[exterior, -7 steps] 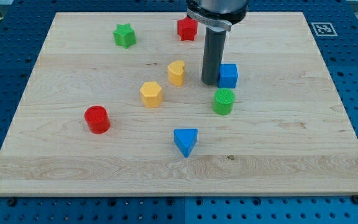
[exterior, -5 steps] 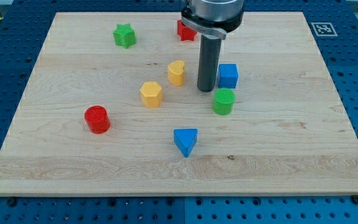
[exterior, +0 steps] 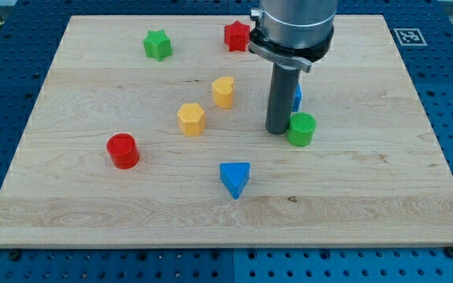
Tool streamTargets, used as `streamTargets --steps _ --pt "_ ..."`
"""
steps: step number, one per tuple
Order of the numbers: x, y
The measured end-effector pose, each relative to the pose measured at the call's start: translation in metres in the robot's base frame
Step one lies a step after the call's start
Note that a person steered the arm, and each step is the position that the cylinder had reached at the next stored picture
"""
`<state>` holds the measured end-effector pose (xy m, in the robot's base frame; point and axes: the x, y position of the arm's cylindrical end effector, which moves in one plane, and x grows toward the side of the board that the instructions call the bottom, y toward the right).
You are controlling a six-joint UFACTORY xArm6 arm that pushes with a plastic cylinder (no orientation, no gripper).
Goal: Move the blue cube above the green circle
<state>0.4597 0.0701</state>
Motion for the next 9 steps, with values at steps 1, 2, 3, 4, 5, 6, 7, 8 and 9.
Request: streamTargets --steps 1,2,3,4,5,6,7,8,9 --pt "-0.002 -0.015" --pt "-0.017 -0.041" --pt "-0.033 -0.05" --pt "-0.037 -0.054" --pt "-0.04 -0.052" --pt "-0.042 -0.043" --pt "-0.043 -0.025" --pt "-0.05 -0.004" --pt "-0.051 0.006"
